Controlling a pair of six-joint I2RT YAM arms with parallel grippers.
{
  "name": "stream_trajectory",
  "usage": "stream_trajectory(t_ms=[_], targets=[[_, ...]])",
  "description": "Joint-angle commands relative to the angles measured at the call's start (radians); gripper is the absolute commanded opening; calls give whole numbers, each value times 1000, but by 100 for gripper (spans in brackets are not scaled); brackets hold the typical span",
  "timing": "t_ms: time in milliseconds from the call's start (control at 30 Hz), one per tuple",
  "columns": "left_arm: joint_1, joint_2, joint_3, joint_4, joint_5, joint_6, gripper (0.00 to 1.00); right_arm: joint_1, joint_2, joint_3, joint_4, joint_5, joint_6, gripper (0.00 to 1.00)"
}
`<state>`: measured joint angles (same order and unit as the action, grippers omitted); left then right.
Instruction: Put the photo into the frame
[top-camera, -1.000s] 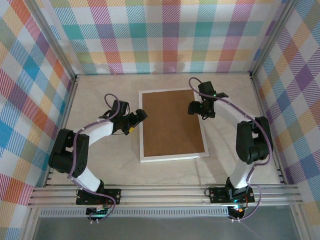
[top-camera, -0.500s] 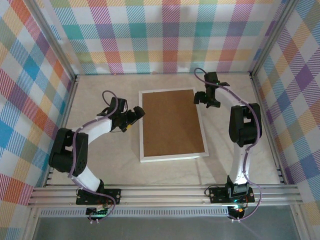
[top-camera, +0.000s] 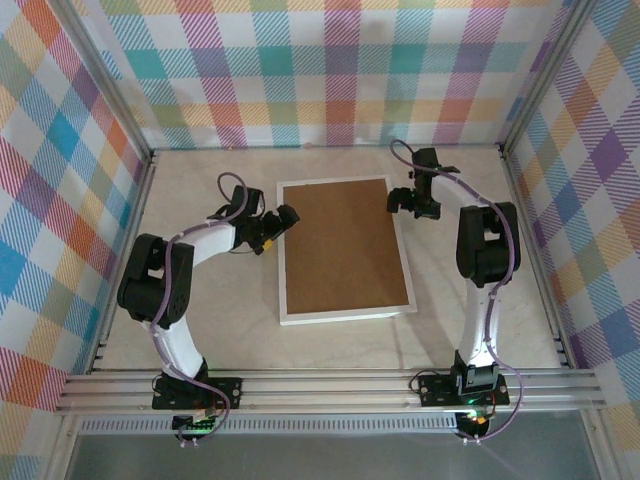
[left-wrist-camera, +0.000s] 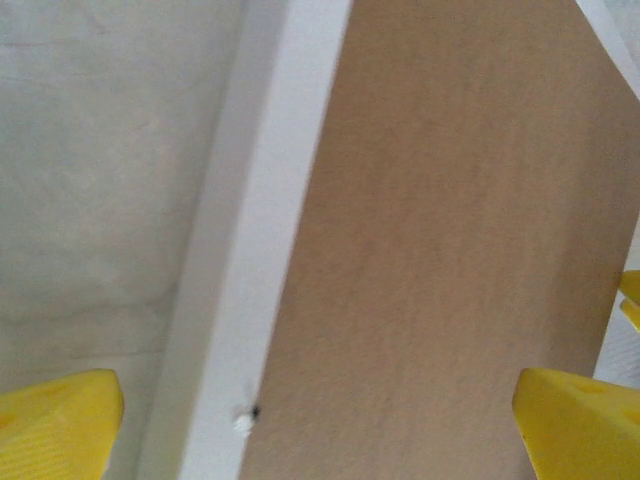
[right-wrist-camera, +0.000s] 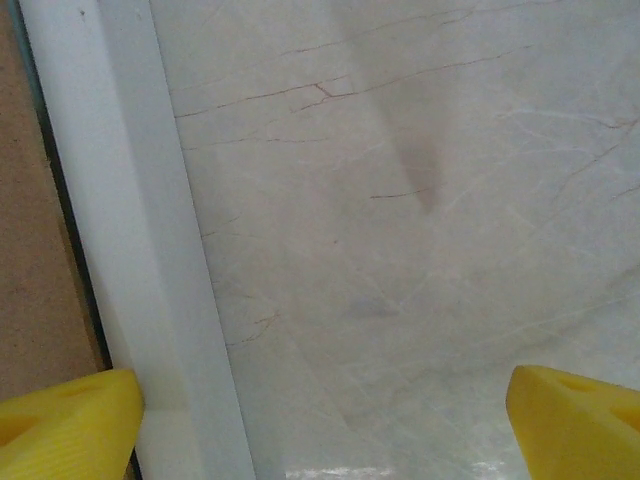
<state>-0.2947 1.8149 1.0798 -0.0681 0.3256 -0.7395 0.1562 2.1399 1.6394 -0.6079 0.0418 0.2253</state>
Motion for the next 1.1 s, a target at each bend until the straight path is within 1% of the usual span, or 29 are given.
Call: stream_trajectory(t_ms=[0, 200, 300, 367, 500, 700, 900, 1000, 1067], targets=[[-31, 41, 51, 27, 40, 13, 100, 23, 18, 4, -30, -96, -14, 94], [-57, 95, 96, 37, 58, 8, 100, 49, 13, -1, -40, -139, -6, 94], [-60, 97, 104, 30, 56, 7, 100, 52, 10, 1, -54, -96, 2, 95], [-57, 80, 107, 2, 32, 22, 100, 52, -17, -14, -44, -51, -1, 96], [-36, 34, 98, -61, -13, 57, 100, 43, -76, -28, -43, -16, -4, 98], [19, -43, 45, -96, -58, 77, 100, 19, -121, -76, -58, -21, -6, 99], [72, -123, -22, -113, -110, 77, 100, 20, -149, -182, -23, -124, 13, 99], [101, -165, -61, -107, -125, 70, 100, 20, -167, -247, 16, -199, 42, 99], [113, -186, -73, -112, -128, 75, 100, 21, -183, -295, 53, -261, 68, 96]])
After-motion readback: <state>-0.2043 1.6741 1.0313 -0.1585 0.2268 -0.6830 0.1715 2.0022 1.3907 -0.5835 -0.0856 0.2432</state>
